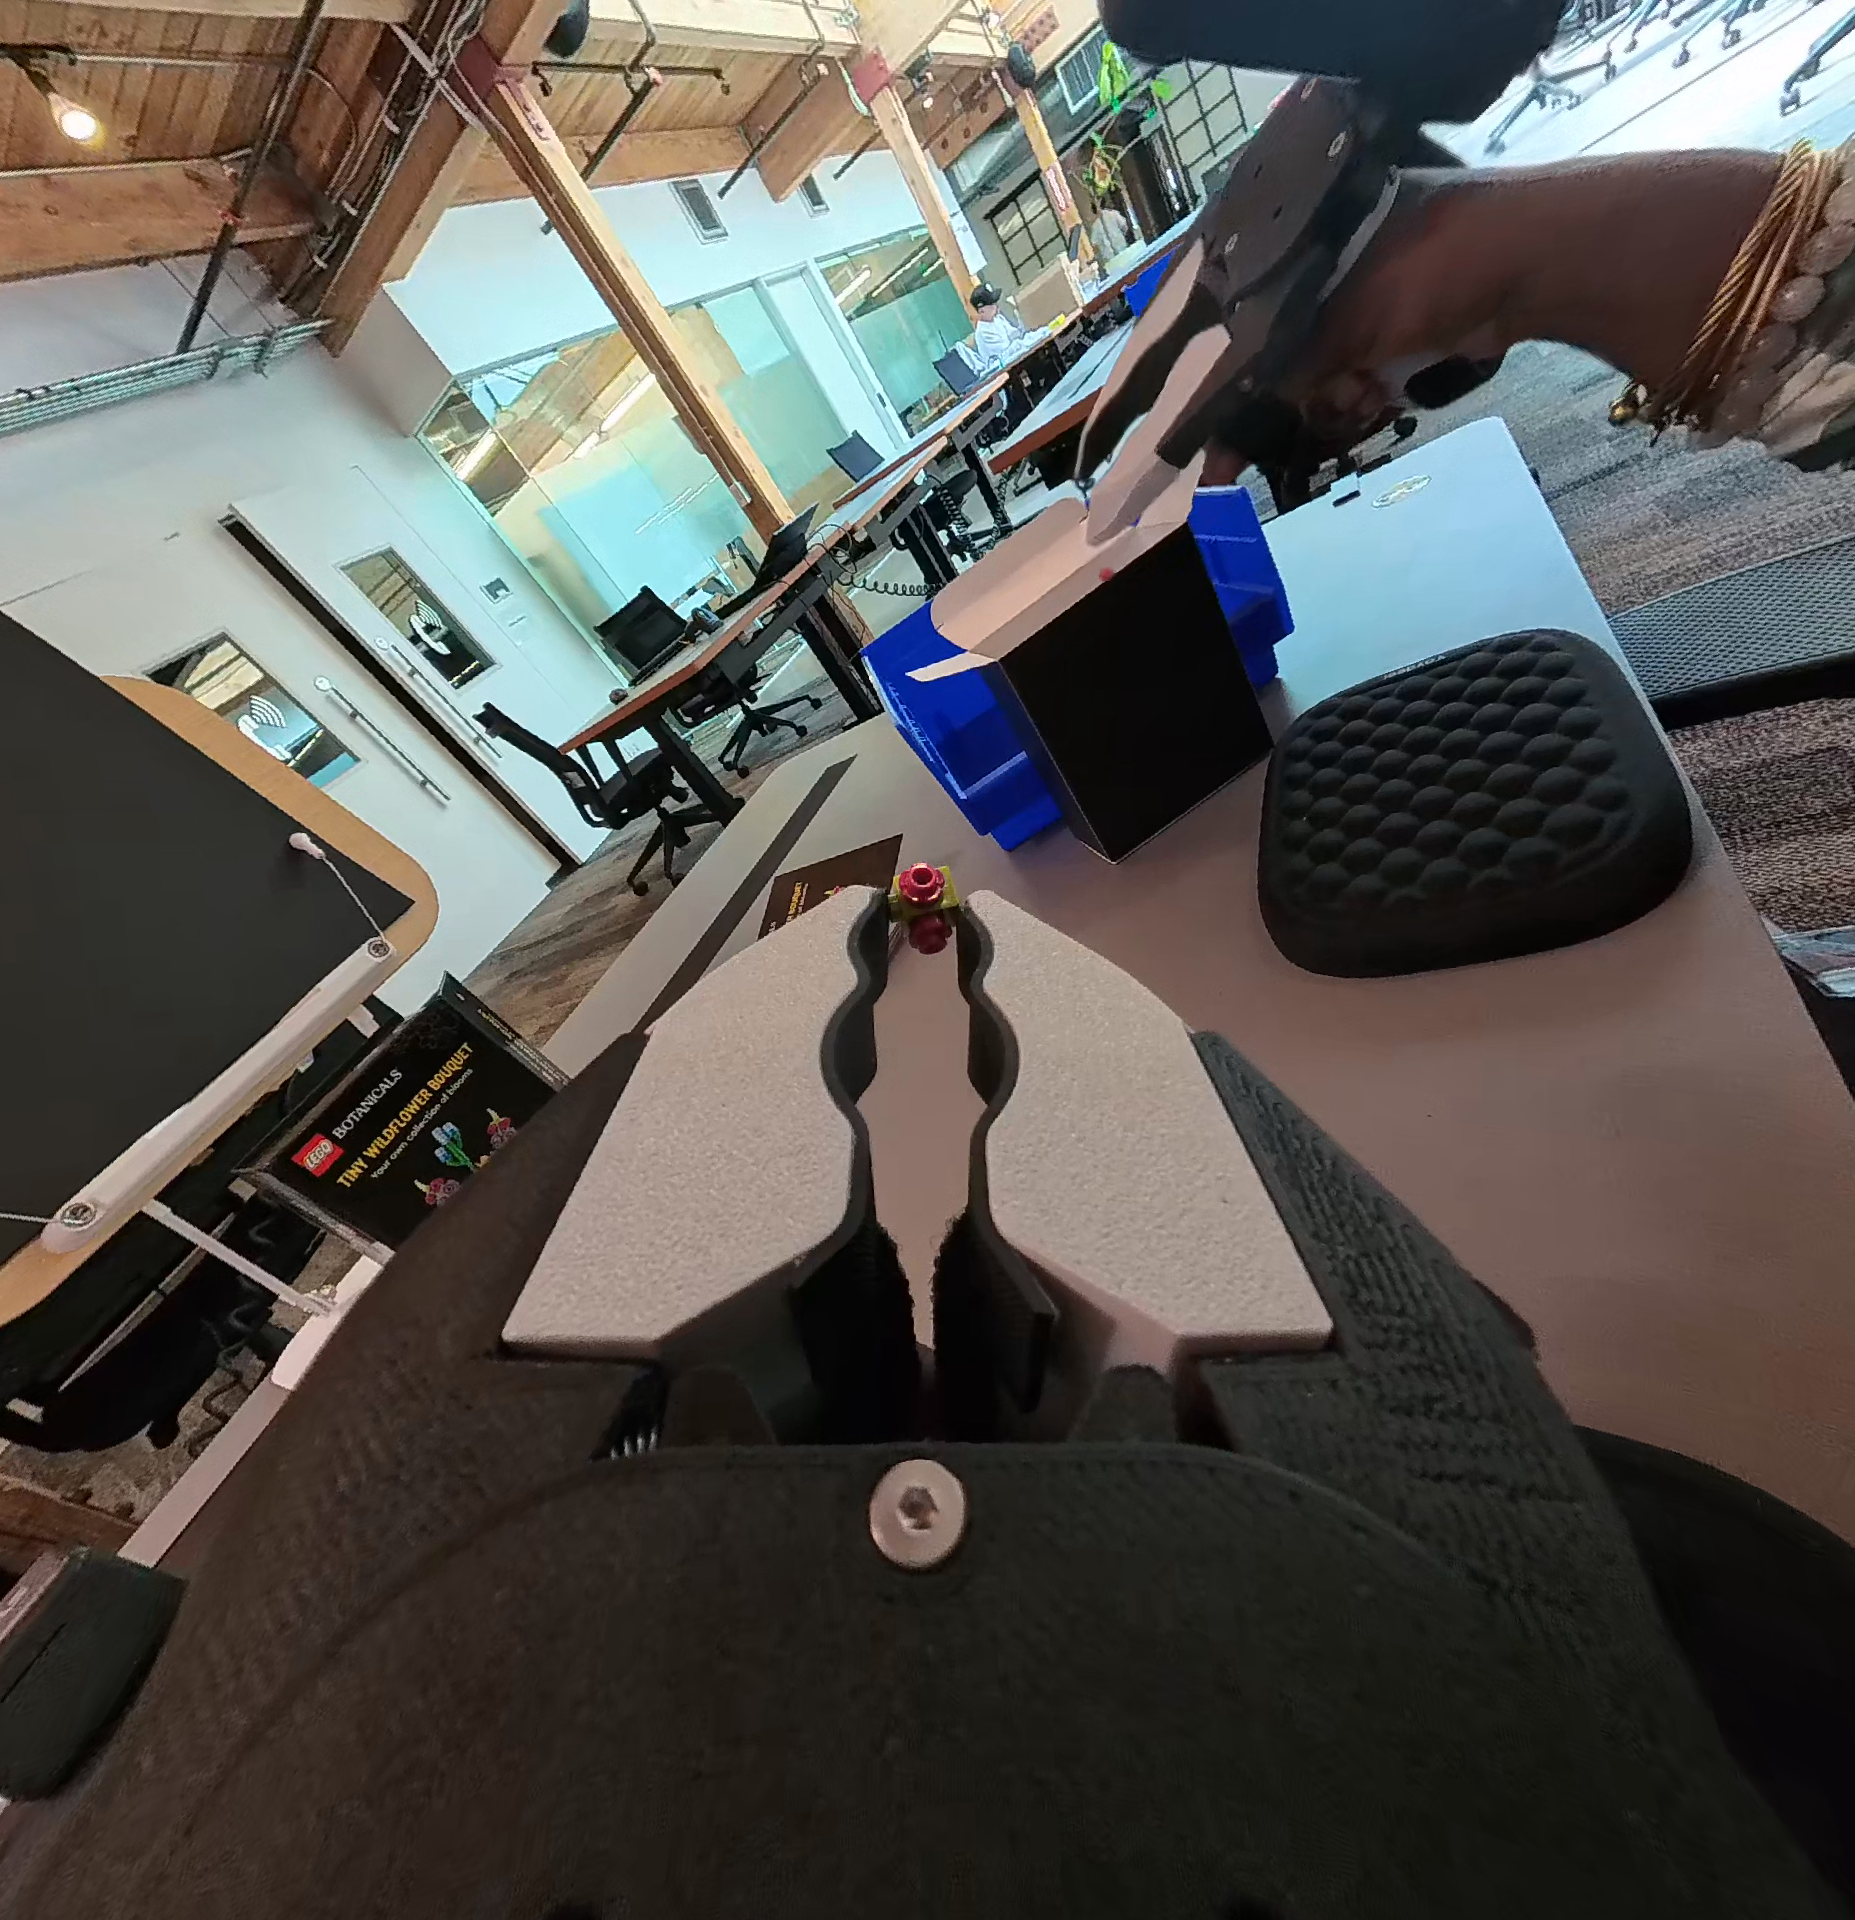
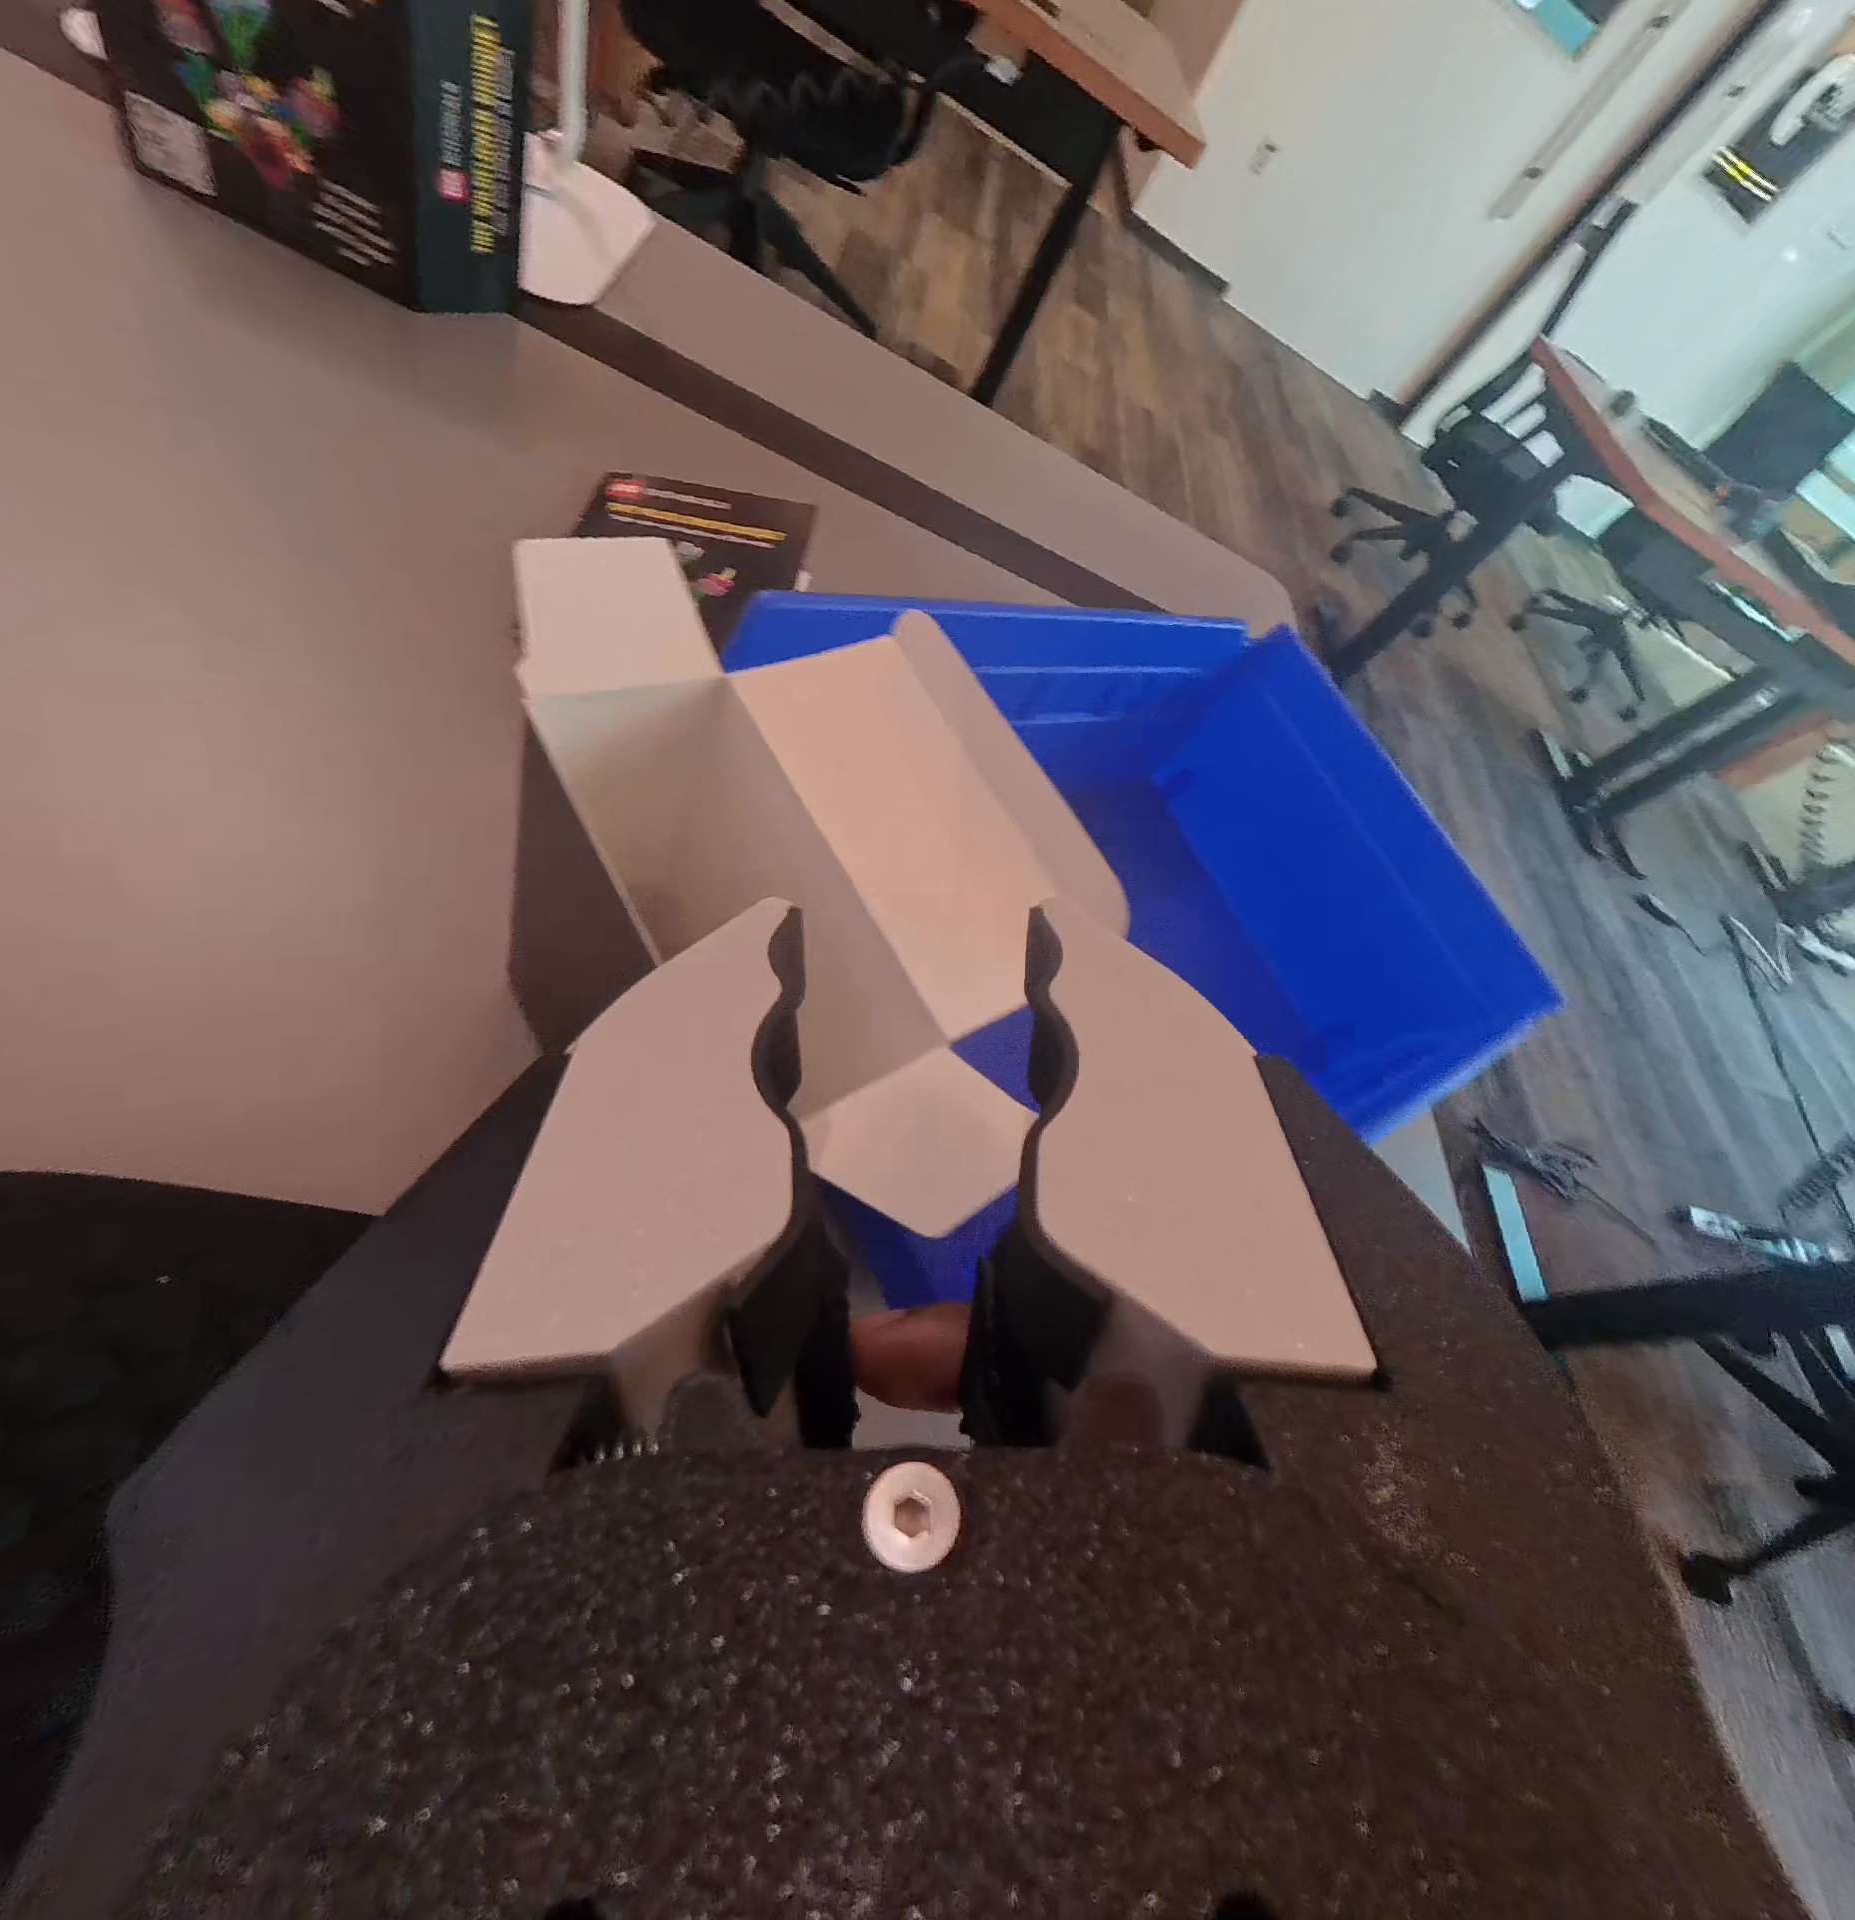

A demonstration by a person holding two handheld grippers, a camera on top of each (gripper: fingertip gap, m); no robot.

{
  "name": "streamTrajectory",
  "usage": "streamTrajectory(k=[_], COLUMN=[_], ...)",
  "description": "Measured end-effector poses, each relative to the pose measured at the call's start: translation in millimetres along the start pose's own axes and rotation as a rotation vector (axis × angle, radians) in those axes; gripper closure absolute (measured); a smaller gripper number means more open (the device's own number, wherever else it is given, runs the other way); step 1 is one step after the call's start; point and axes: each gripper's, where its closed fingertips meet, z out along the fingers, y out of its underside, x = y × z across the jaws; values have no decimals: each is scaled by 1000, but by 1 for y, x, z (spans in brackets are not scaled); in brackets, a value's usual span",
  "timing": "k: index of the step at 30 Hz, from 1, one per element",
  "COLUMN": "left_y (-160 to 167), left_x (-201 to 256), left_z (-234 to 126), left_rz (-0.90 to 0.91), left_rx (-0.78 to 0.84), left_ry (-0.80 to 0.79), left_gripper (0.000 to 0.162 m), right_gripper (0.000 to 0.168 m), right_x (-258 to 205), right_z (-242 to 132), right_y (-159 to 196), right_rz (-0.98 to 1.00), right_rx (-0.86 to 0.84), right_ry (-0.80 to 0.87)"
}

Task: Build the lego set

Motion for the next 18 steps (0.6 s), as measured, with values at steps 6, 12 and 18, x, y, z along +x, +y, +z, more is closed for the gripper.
streamTrajectory(k=[6, 12, 18], left_y=[1, 7, 17], left_x=[1, 3, 1], left_z=[2, 6, 12], left_rz=[1, -16, 46], left_rx=[-4, -35, -157], left_ry=[5, 11, -35], left_gripper=[150, 150, 150], right_gripper=[118, 141, 157], right_x=[18, -34, -191], right_z=[-6, -39, -99], right_y=[13, -52, -115], right_rz=[179, 36, -30], right_rx=[-41, 344, 651], right_ry=[-28, -254, -818])
